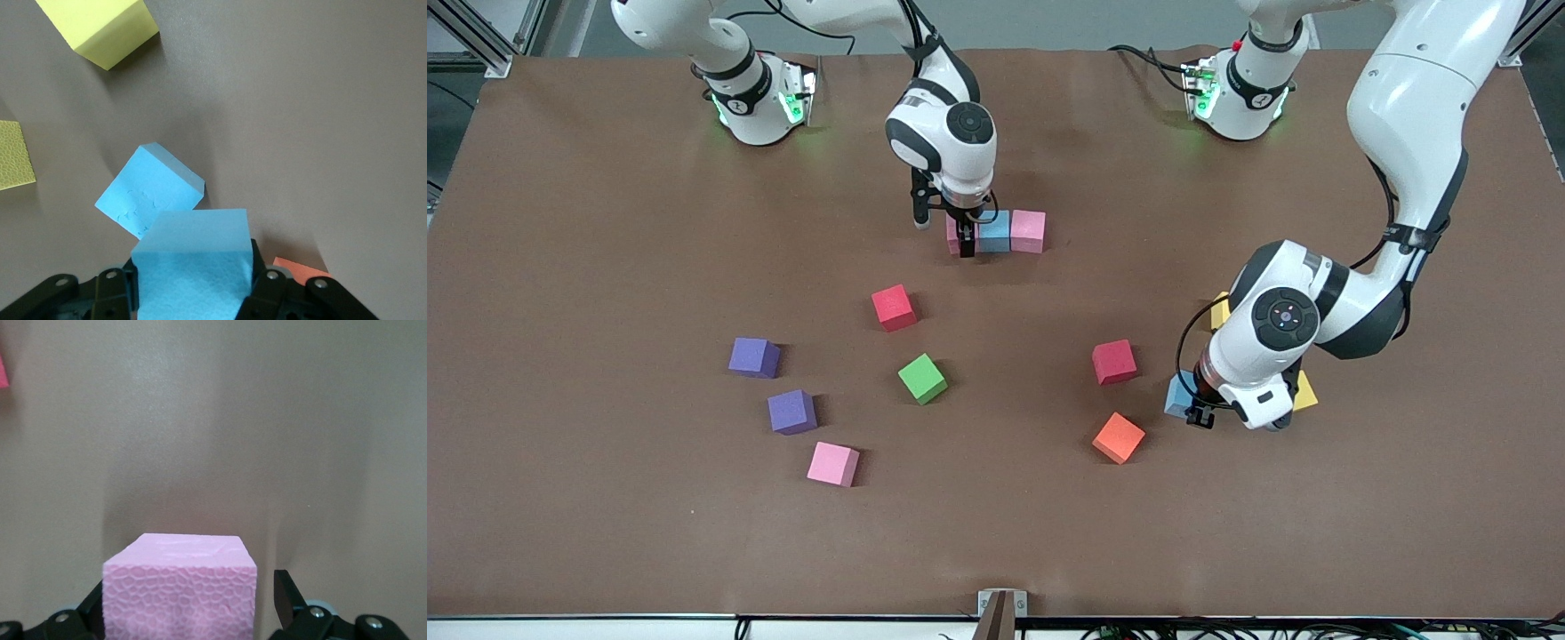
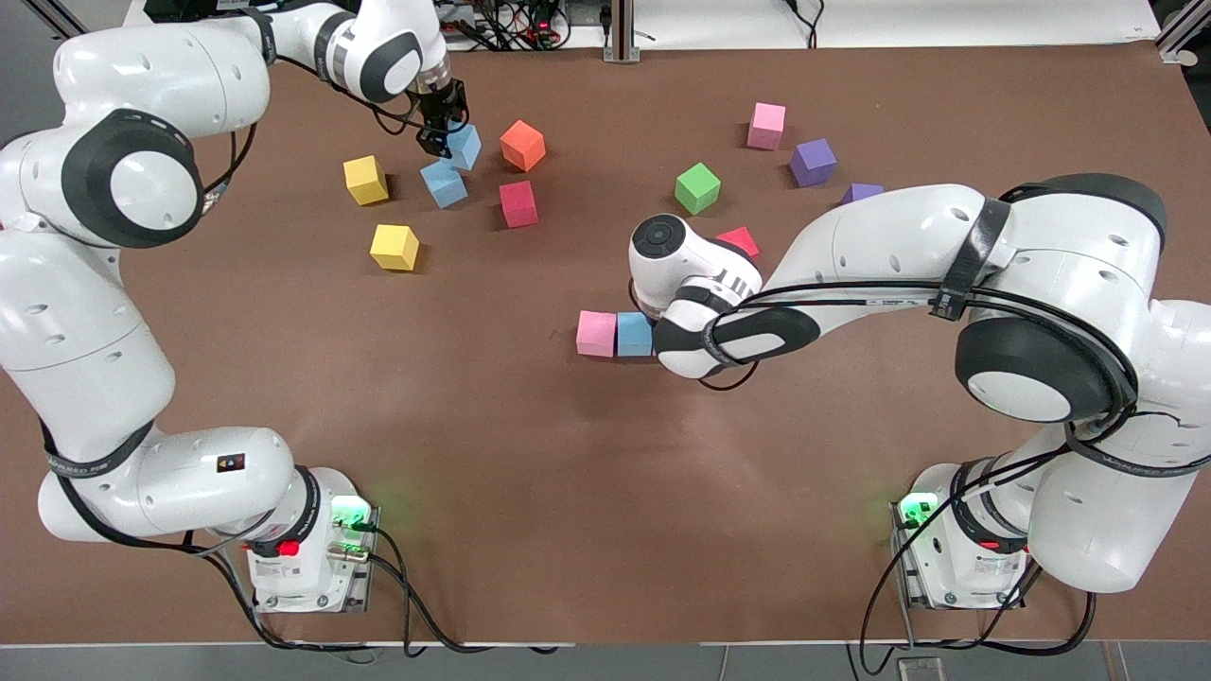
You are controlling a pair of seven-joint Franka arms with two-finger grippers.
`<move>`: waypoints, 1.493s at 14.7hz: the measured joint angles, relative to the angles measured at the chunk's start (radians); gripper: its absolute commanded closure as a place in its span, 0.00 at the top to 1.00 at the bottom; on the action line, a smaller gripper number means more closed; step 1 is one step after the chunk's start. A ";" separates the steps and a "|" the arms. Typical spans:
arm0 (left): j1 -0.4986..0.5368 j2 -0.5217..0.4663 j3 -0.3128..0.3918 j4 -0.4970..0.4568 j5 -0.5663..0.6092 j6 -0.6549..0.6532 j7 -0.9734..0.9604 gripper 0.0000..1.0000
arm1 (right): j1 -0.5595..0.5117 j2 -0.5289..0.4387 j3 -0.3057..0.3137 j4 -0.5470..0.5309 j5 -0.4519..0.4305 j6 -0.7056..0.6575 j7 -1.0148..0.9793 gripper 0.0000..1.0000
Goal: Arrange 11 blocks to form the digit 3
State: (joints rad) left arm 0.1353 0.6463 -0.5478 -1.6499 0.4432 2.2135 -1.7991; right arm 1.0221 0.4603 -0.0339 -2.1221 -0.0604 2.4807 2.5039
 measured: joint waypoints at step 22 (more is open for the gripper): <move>-0.011 0.002 0.000 0.001 0.000 -0.001 0.000 0.25 | -0.007 -0.066 -0.008 0.077 0.000 -0.200 -0.074 1.00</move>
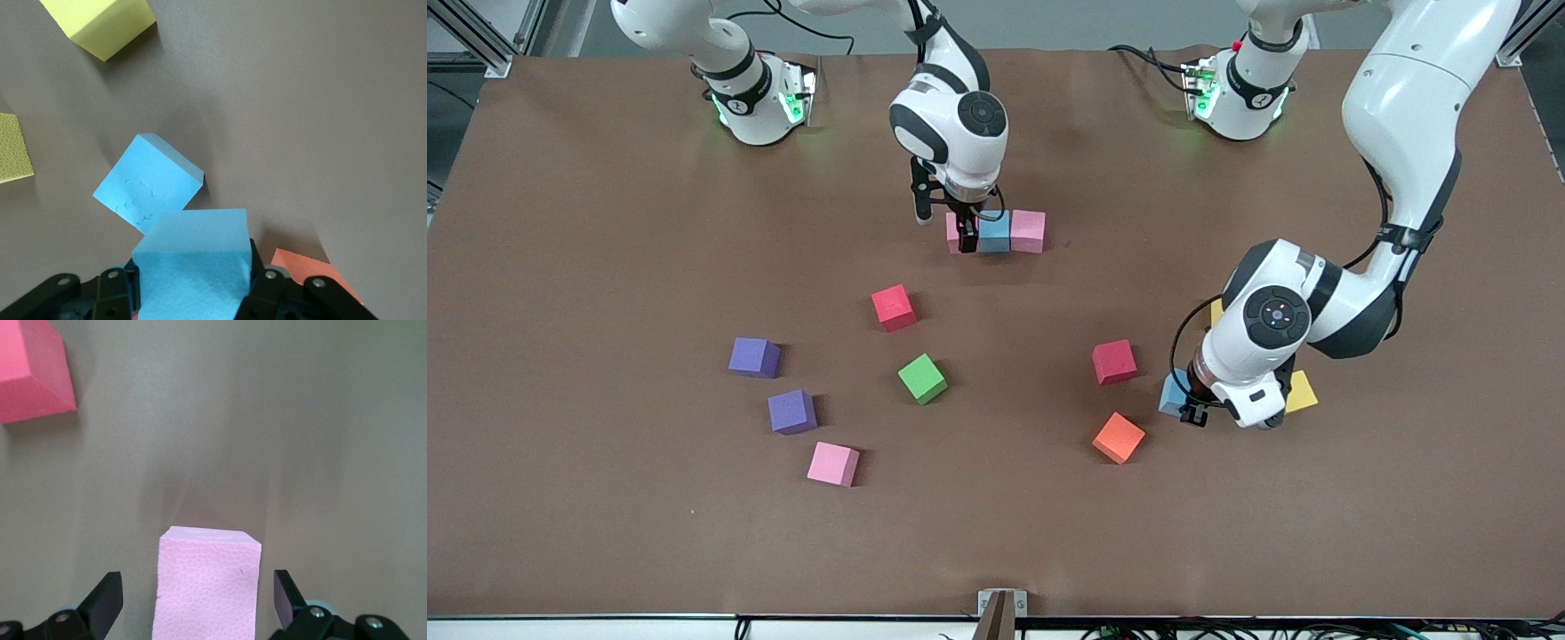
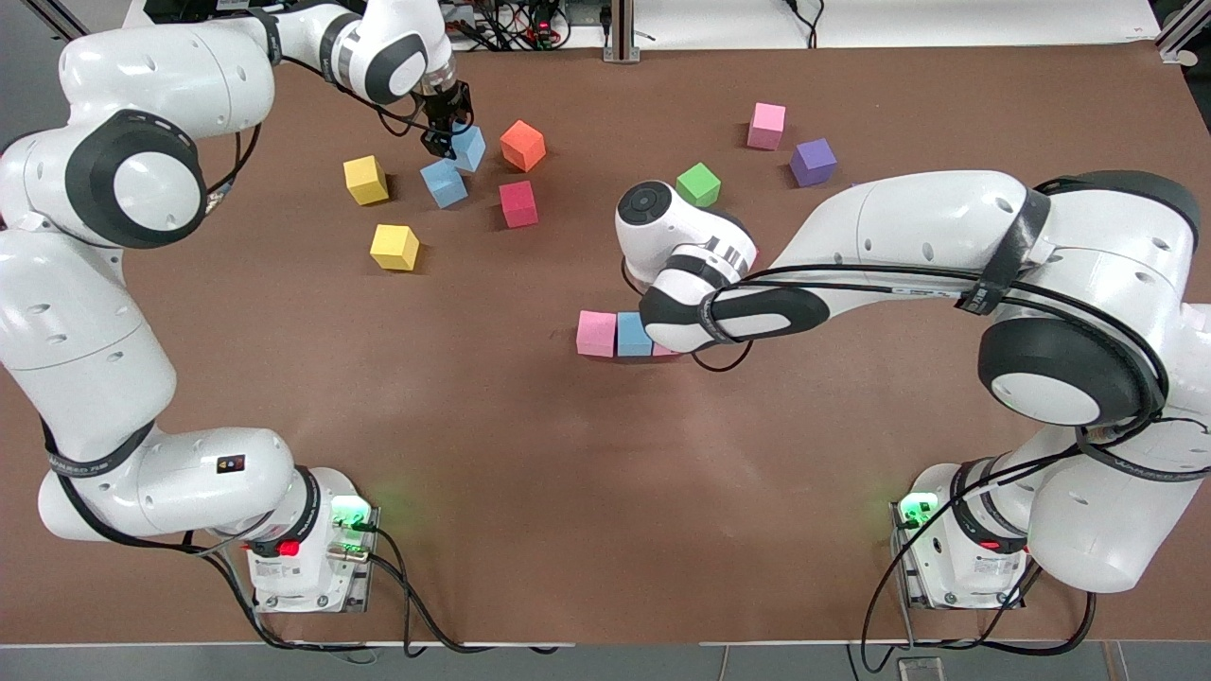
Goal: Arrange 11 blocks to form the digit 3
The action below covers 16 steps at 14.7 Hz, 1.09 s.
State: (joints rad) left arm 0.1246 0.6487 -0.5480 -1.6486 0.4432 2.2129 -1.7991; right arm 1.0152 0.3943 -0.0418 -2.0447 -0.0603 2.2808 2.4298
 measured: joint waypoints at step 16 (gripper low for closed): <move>0.000 0.001 0.000 0.000 0.000 0.000 0.000 0.25 | -0.400 -0.089 -0.021 0.081 0.000 -0.028 -0.635 1.00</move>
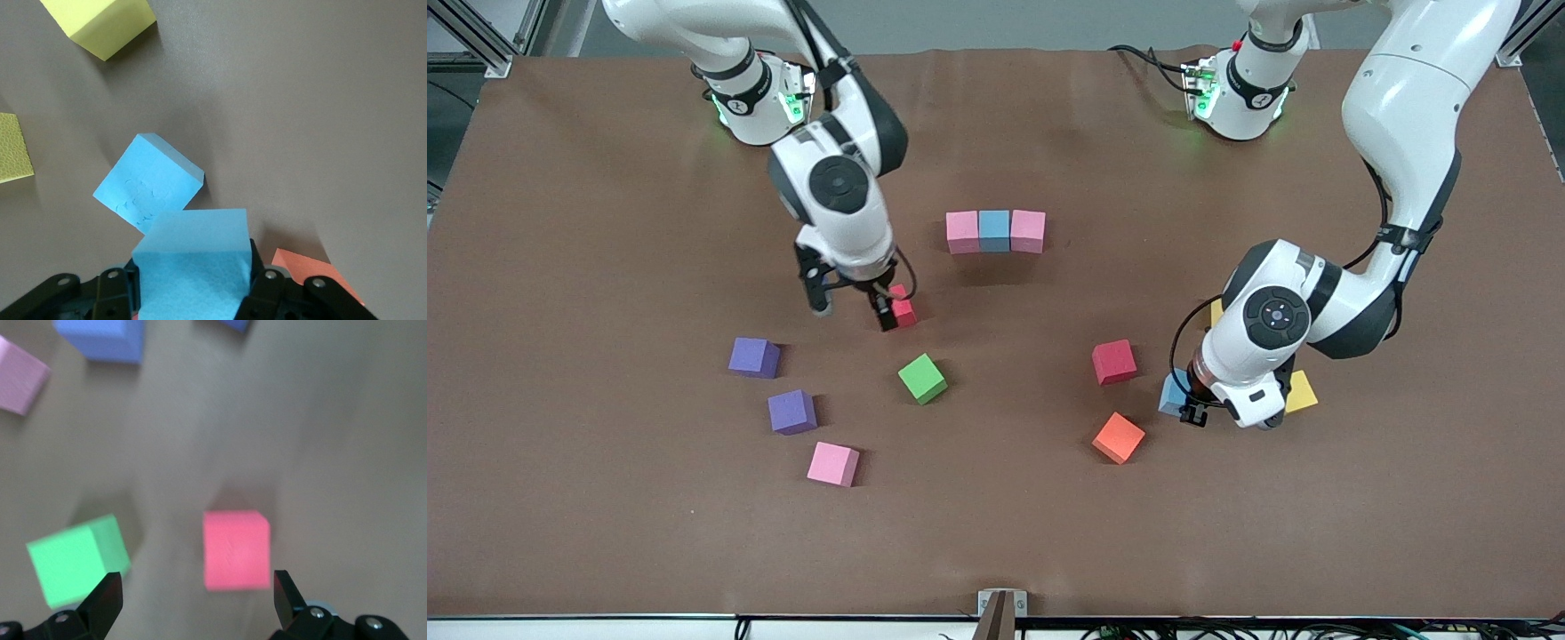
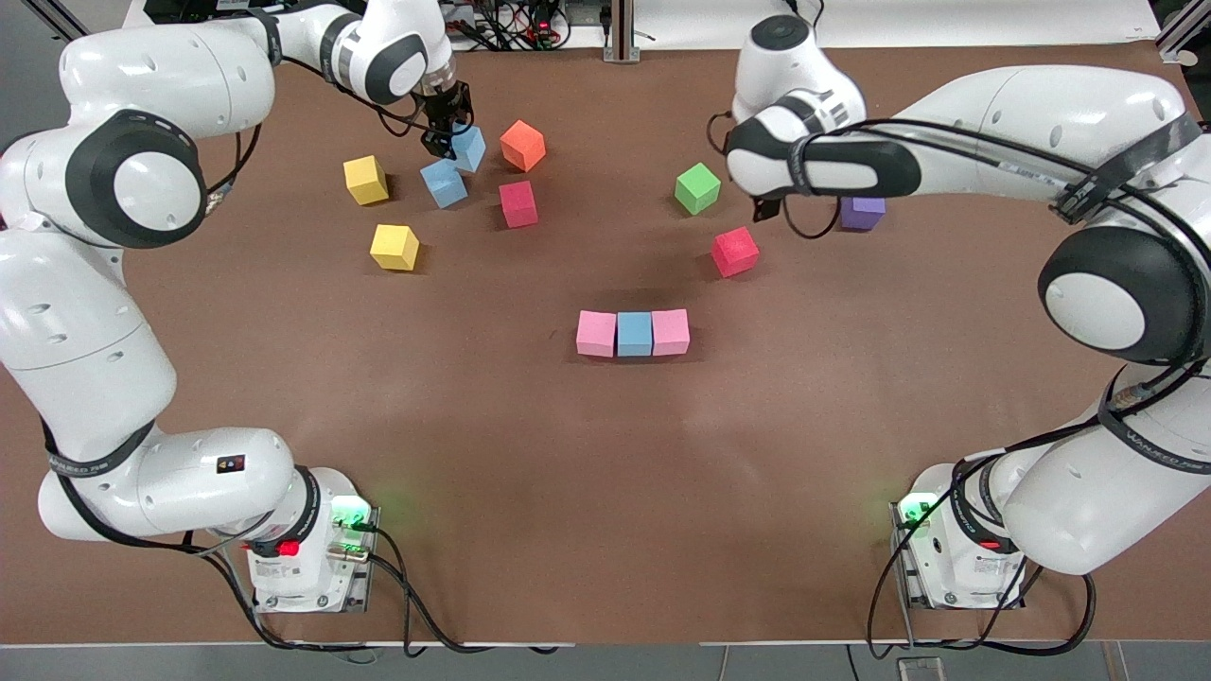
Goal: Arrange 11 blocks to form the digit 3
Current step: 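Grasp the purple cube with the right gripper while the left gripper holds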
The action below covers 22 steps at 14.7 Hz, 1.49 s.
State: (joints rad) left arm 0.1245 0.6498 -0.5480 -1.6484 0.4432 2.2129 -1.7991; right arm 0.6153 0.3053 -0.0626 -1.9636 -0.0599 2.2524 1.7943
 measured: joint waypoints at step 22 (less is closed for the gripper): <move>-0.001 0.002 0.000 0.000 0.000 0.000 0.000 0.25 | -0.338 0.345 0.007 0.254 0.000 0.155 -0.289 0.87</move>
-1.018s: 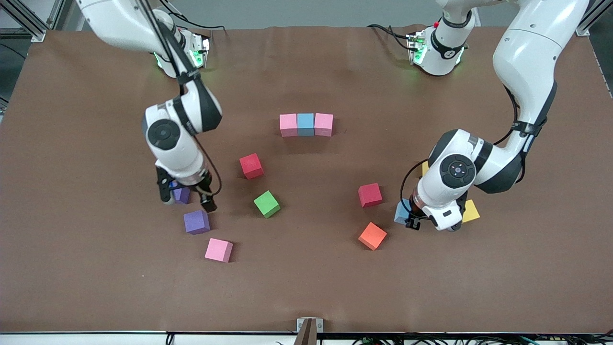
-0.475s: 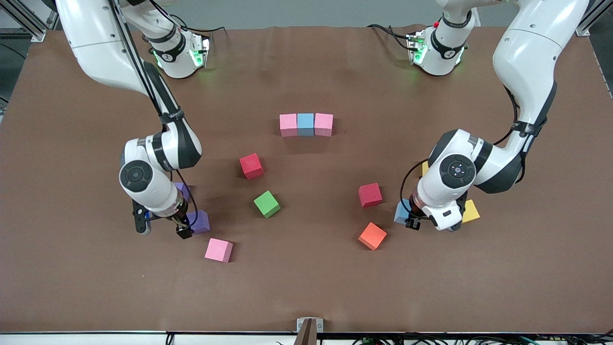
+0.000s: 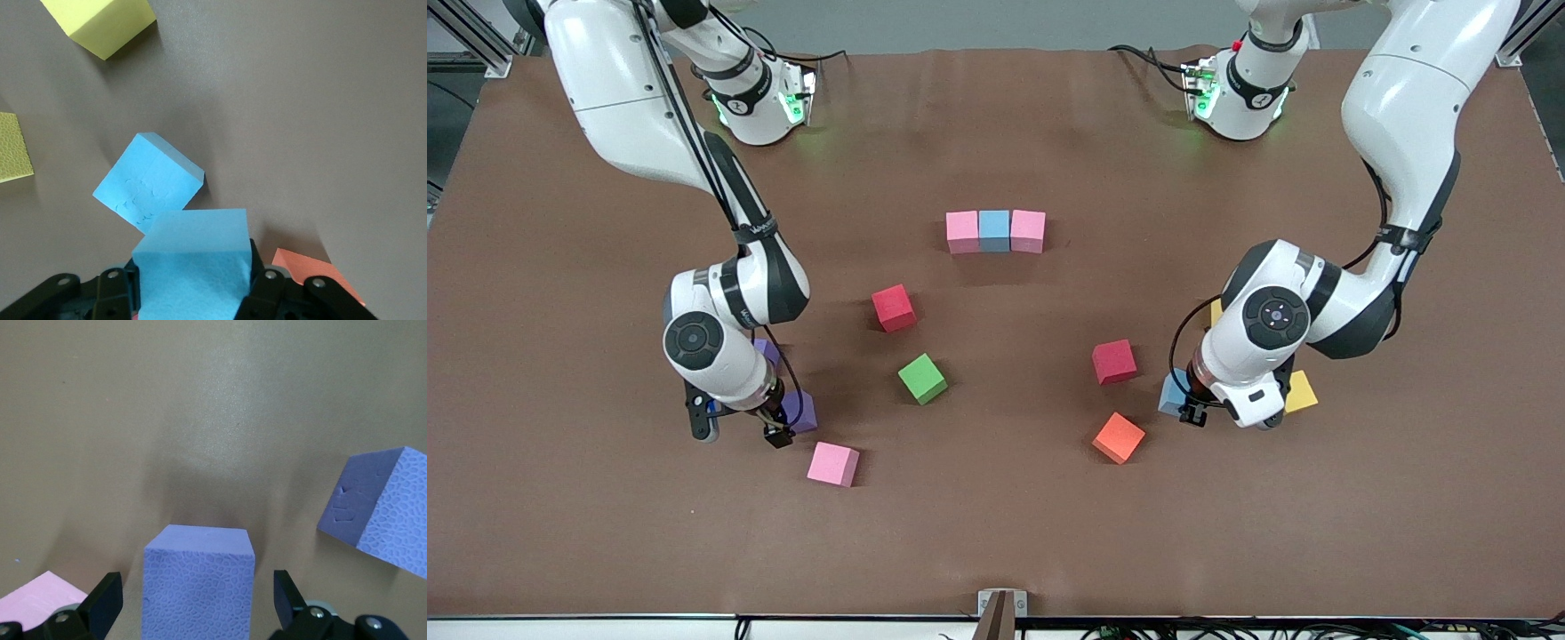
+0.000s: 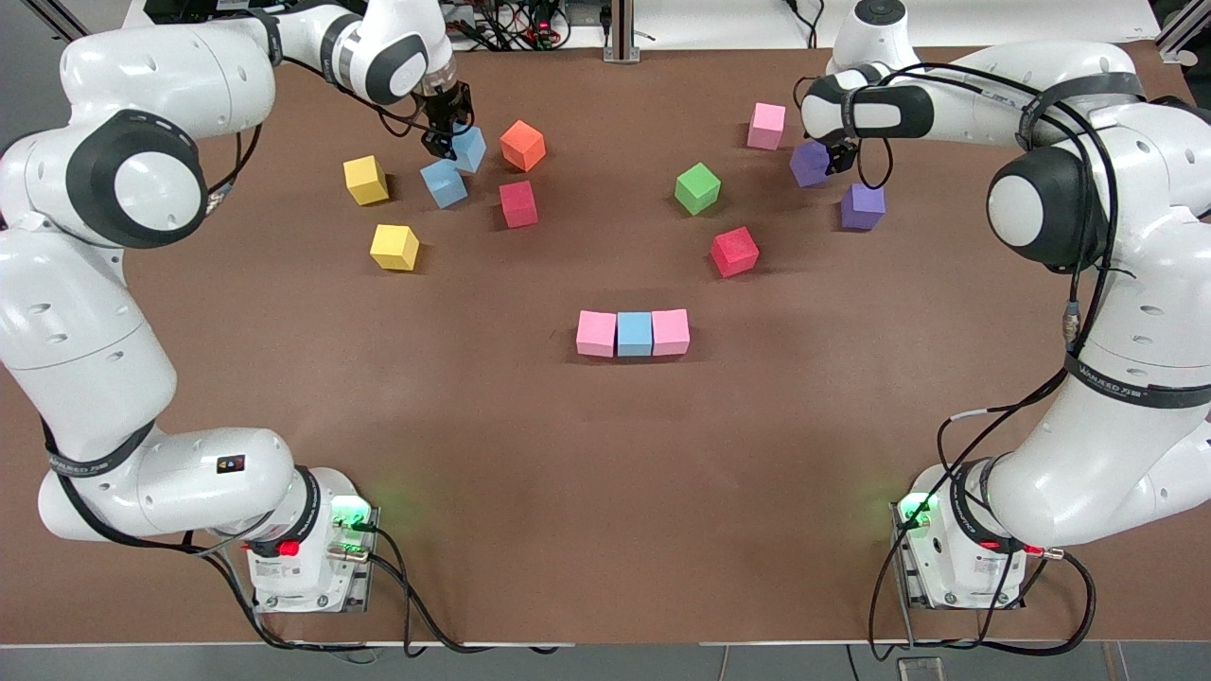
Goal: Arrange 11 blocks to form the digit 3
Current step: 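Grasp the purple cube with the right gripper while the left gripper holds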
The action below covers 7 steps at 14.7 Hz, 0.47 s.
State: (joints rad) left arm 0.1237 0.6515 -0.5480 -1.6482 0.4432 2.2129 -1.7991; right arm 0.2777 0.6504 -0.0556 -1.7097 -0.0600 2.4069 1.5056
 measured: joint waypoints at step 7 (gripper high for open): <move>0.000 0.001 0.000 0.000 0.000 0.000 0.000 0.25 | 0.000 0.012 0.002 0.002 0.000 0.005 -0.009 0.02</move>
State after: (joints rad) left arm 0.1233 0.6526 -0.5480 -1.6481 0.4432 2.2129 -1.7991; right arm 0.2776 0.6620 -0.0538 -1.7073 -0.0602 2.4117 1.4965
